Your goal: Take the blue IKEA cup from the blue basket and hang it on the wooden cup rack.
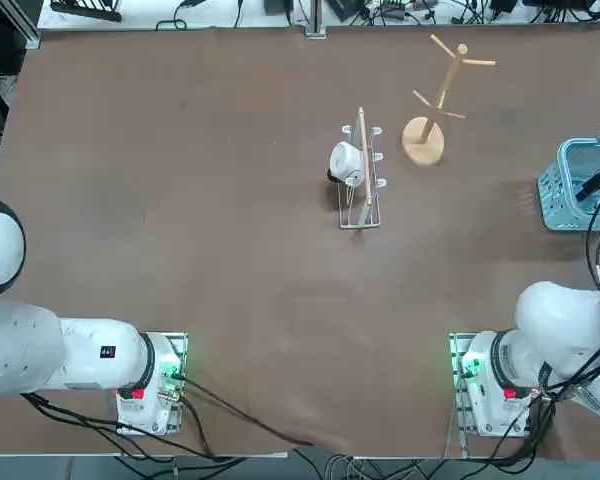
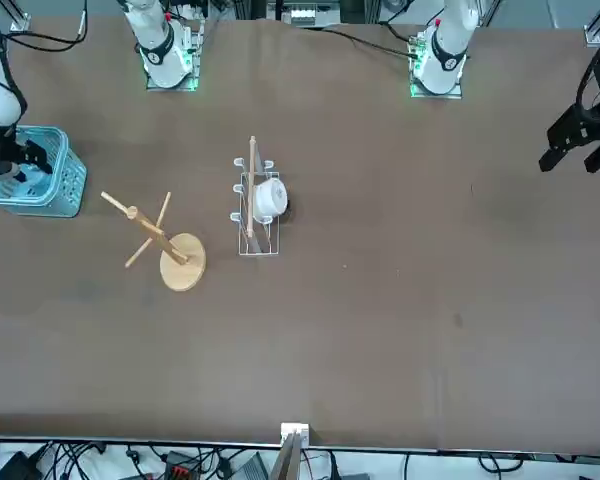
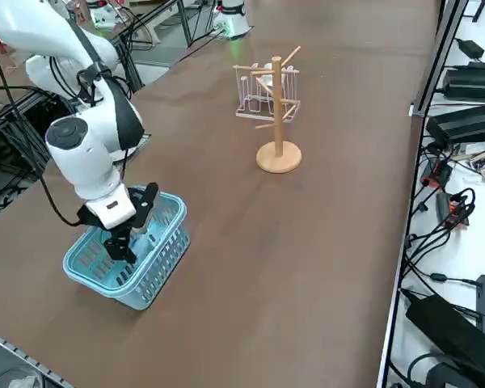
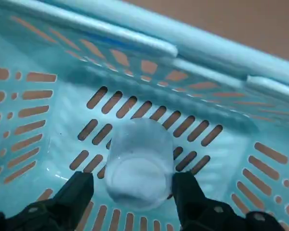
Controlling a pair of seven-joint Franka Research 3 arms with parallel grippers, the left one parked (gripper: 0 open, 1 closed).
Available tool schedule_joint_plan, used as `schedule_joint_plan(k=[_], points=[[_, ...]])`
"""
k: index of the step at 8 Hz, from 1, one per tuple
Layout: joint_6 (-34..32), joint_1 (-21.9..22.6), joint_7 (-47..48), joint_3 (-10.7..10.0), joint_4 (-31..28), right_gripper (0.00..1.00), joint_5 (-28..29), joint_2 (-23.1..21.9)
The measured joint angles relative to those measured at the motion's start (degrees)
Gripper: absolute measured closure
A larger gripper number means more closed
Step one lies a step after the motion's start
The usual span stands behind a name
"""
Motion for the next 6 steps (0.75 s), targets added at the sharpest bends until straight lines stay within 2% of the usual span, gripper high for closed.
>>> schedule_joint_plan(k=[6], points=[[1.8, -1.0, -0.7, 0.0, 0.0, 0.00, 0.0, 2.3]])
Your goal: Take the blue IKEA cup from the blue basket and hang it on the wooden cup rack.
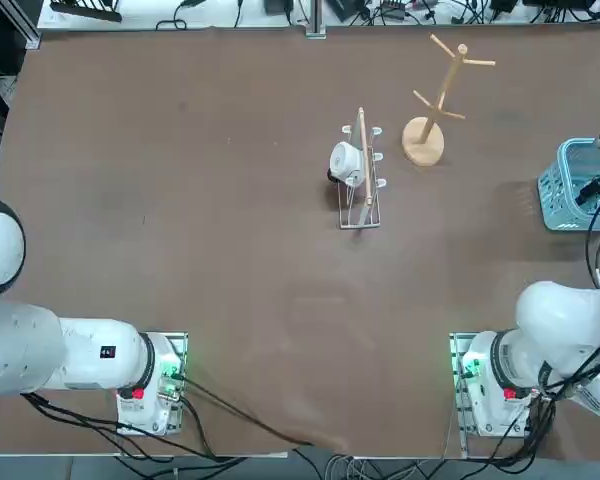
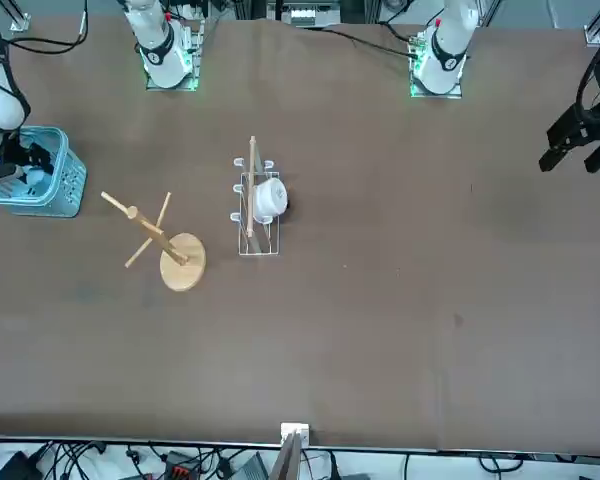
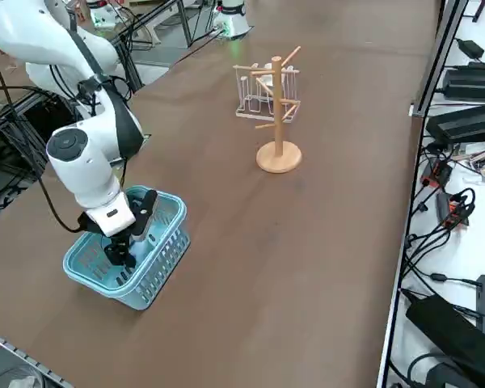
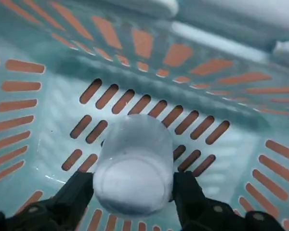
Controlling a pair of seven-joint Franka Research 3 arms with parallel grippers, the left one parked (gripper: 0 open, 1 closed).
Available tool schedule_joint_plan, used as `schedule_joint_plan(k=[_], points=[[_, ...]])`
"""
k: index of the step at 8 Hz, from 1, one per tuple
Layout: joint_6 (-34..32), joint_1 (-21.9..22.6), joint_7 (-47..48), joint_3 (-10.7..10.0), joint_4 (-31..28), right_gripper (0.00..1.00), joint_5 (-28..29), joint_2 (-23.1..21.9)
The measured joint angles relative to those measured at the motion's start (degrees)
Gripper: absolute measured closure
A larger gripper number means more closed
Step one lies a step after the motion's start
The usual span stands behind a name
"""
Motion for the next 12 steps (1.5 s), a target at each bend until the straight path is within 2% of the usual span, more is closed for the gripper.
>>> schedule_joint_plan(k=[4, 6, 9, 12], points=[[0.1, 0.0, -0.1, 0.1, 0.0, 0.00, 0.0, 0.0], [0.2, 0.0, -0.2, 0.1, 0.0, 0.04, 0.0, 0.0], [0.2, 0.0, -0.2, 0.2, 0.1, 0.15, 0.0, -0.1], [0.4, 0.0, -0.3, 1.0, 1.0, 0.16, 0.0, -0.5]])
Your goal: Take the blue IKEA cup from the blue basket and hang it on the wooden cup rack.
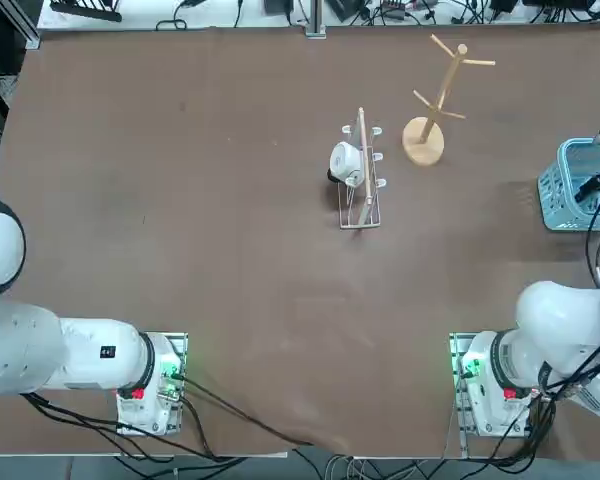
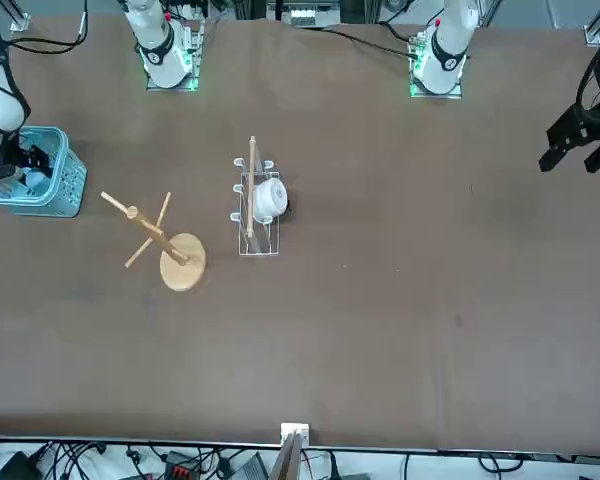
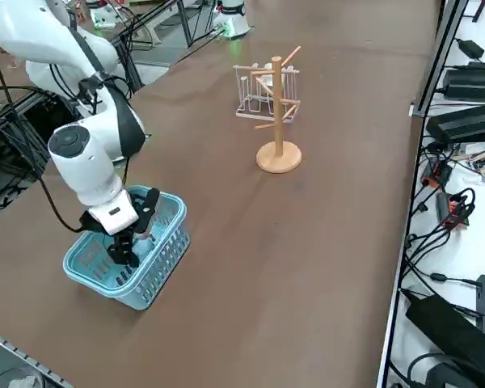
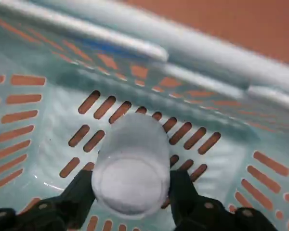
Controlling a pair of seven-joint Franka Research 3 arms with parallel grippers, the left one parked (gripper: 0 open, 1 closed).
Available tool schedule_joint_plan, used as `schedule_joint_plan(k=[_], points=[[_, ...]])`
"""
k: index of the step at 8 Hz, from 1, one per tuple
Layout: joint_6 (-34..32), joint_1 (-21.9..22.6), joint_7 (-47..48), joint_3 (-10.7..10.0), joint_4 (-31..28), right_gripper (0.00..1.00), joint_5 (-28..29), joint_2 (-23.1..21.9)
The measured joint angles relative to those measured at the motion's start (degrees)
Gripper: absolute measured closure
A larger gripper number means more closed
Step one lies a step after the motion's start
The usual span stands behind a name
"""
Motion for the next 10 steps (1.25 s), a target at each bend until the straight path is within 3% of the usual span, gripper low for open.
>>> schedule_joint_plan(k=[2, 4, 7, 10], points=[[-0.3, 0.7, -0.1, 0.6, 0.9, 0.16, 0.0, -3.7], [-7.5, 2.1, -0.2, 1.1, 1.9, 0.16, 0.2, -10.5], [-33.1, 5.4, -2.1, 1.3, 9.7, 0.16, 8.1, -19.0], [-50.8, 7.2, -3.2, 1.5, 20.7, 0.16, 15.5, -20.2]])
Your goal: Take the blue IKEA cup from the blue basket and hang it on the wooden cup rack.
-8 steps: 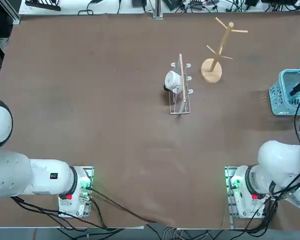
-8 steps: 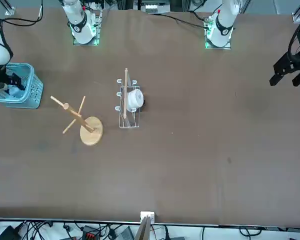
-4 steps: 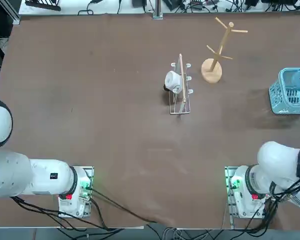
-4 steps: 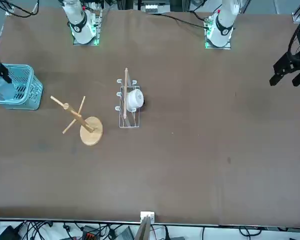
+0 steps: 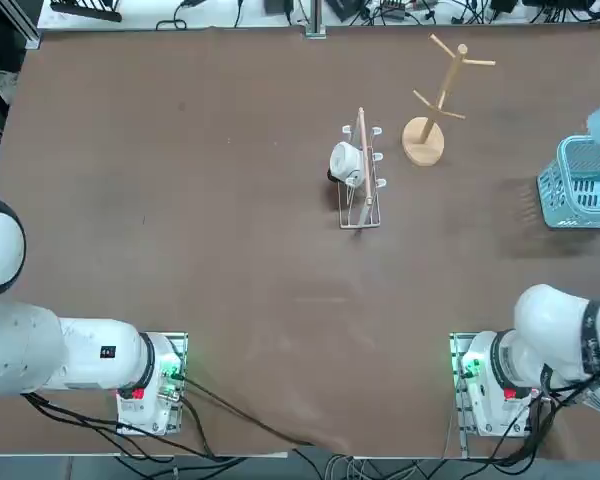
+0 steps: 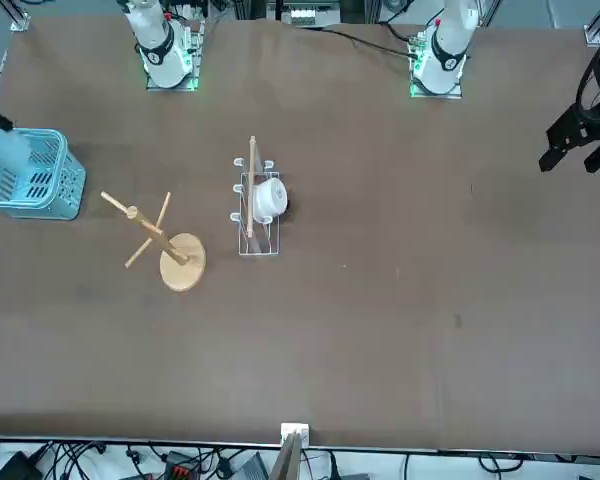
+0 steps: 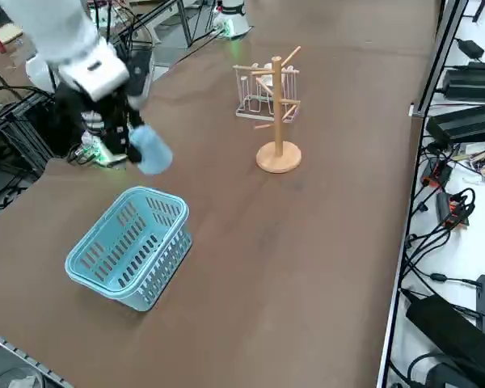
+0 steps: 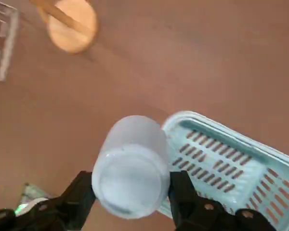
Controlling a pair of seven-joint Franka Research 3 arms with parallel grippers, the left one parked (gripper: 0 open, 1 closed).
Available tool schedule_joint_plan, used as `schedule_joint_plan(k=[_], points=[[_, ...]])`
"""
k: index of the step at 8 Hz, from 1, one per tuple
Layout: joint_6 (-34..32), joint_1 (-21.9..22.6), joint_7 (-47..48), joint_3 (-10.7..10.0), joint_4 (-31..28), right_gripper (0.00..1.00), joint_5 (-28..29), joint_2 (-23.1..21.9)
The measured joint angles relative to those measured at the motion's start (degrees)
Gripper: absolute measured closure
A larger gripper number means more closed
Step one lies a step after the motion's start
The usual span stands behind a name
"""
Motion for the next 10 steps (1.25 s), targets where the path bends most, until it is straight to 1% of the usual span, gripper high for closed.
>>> schedule_joint_plan(k=[2, 3, 7, 10], points=[[-6.3, 1.4, -0.7, 0.1, 4.6, 0.16, 7.1, 0.4], [-7.6, 2.2, -1.8, 0.1, 5.9, 0.16, 10.8, 0.6], [-9.1, 6.9, -3.1, 0.3, 7.4, 0.16, 25.0, 2.4], [-9.1, 10.5, -7.7, 0.3, 7.4, 0.16, 30.4, 6.1]])
